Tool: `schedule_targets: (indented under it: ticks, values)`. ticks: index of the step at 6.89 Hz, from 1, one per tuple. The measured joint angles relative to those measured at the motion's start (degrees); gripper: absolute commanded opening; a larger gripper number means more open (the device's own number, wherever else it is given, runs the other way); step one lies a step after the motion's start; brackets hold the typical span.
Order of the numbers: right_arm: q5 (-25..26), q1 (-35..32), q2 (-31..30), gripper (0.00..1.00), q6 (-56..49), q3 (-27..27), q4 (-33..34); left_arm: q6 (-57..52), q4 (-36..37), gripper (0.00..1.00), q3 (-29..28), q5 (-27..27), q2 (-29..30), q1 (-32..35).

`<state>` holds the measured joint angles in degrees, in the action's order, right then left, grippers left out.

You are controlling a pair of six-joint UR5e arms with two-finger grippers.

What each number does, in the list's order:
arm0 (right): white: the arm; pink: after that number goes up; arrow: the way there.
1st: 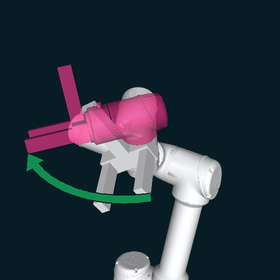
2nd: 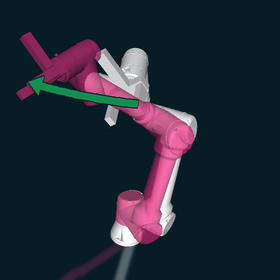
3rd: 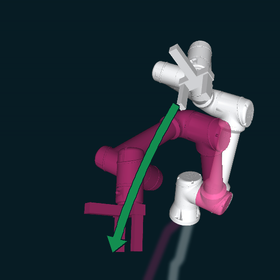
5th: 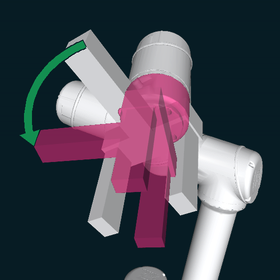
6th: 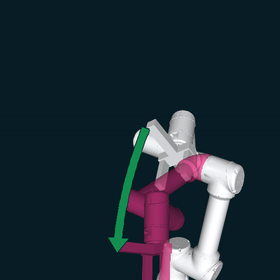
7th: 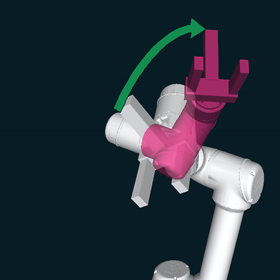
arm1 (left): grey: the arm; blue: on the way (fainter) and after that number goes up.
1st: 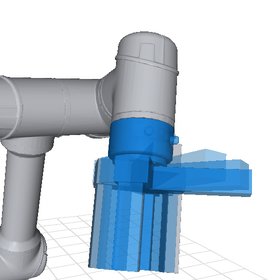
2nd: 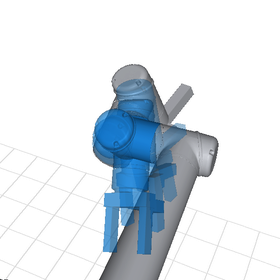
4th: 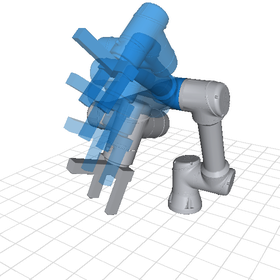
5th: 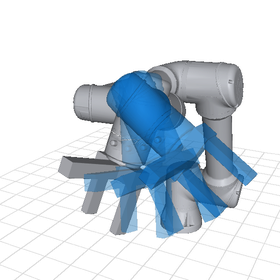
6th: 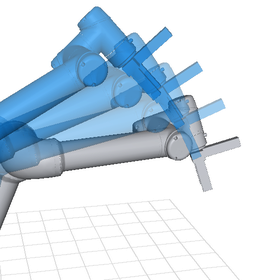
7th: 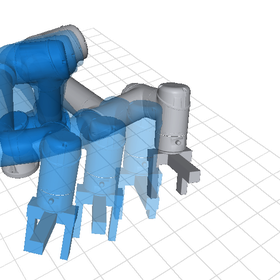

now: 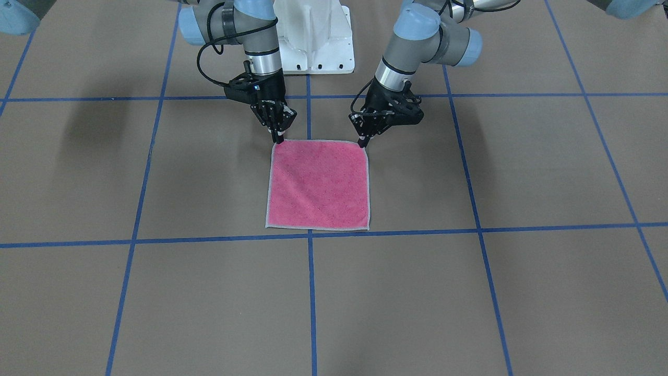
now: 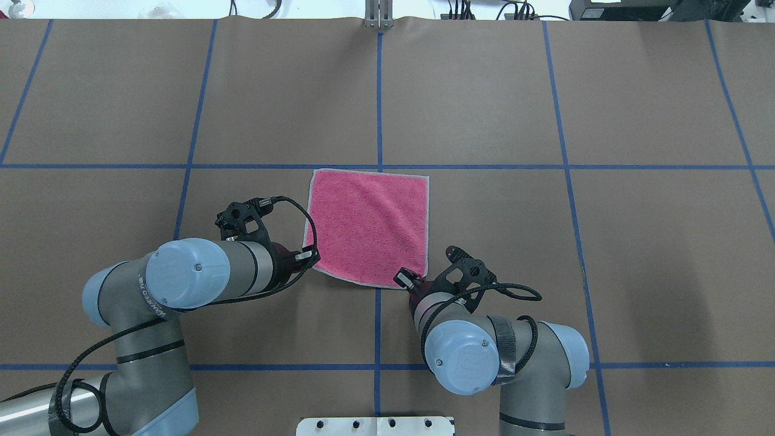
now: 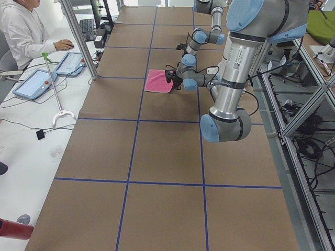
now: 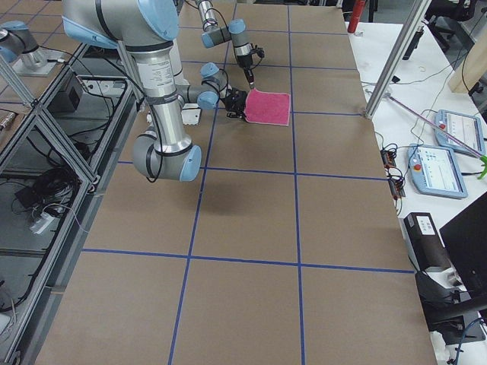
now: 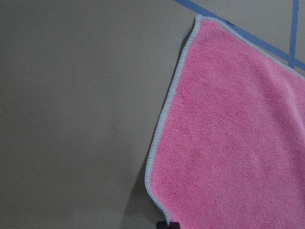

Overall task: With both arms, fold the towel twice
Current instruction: 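Lift the near towel edge with both grippers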

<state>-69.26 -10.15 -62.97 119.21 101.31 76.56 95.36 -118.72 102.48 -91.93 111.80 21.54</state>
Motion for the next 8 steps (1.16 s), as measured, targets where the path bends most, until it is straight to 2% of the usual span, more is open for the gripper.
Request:
schedule_targets:
  ticks: [2, 4, 8]
  values:
    - [0.00, -0.30, -0.46, 0.00, 0.03, 1.42, 0.03, 0.04, 0.00, 0.00, 0.14, -0.02, 0.06, 0.03]
    - [-0.21, -0.87, -3.36, 0.00, -0.22, 7.96, 0.35, -0.05, 0.08, 0.00, 1.77, -0.42, -0.09, 0.21]
    - [-0.49, -0.98, -7.67, 0.00, -0.32, 16.89, 1.90, -0.01, 0.73, 0.00, 9.57, -3.25, -2.66, 0.46]
